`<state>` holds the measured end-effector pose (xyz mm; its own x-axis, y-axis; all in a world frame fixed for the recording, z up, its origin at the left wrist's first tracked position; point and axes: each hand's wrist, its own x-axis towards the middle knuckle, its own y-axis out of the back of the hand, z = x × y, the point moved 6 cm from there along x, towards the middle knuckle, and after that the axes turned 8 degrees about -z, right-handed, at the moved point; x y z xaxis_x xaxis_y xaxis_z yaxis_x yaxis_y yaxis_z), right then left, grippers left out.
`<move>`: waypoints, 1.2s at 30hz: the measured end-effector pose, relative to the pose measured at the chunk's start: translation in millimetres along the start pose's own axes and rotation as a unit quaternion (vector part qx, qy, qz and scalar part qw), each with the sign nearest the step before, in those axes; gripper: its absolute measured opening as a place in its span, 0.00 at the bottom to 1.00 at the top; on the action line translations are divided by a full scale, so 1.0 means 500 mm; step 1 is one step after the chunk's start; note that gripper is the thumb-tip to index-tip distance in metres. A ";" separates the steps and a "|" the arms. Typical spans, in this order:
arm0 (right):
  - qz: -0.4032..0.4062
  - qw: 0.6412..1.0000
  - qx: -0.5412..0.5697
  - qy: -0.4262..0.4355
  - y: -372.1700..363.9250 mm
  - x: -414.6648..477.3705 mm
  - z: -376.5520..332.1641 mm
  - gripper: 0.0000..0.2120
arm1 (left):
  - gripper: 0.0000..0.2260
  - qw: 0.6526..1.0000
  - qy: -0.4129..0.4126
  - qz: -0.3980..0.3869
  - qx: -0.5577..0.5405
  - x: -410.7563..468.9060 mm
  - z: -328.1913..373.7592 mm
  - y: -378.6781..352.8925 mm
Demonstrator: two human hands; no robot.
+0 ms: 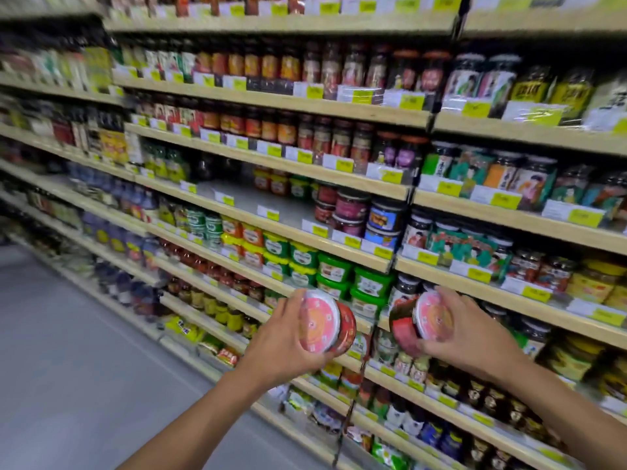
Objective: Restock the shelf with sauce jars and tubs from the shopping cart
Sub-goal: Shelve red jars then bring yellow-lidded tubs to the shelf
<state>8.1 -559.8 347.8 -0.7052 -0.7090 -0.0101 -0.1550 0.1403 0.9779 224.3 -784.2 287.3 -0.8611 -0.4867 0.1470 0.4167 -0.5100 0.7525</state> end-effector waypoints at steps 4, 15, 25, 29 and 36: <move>0.006 0.992 0.122 0.042 -0.013 0.103 -0.062 0.47 | 0.54 1.000 0.013 0.024 -0.015 0.021 -0.037 0.063; 0.048 0.966 0.241 0.085 -0.031 0.406 -0.185 0.52 | 0.51 0.999 0.025 0.038 -0.006 0.246 -0.164 0.164; 0.047 0.953 0.284 0.089 -0.042 0.652 -0.259 0.52 | 0.51 0.998 0.013 0.048 -0.024 0.498 -0.252 0.237; 0.056 0.951 0.294 0.077 -0.047 0.687 -0.272 0.52 | 0.52 0.999 -0.002 0.030 -0.034 0.575 -0.291 0.250; 0.083 0.952 0.295 0.023 -0.060 0.692 -0.296 0.52 | 0.50 0.997 -0.063 -0.007 -0.041 0.693 -0.344 0.280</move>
<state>-128.9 -911.8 345.8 -0.7254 -0.6703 0.1569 -0.4148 0.6075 0.6774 34.5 -1146.1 333.3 -0.8950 -0.3883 0.2197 0.4215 -0.5746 0.7015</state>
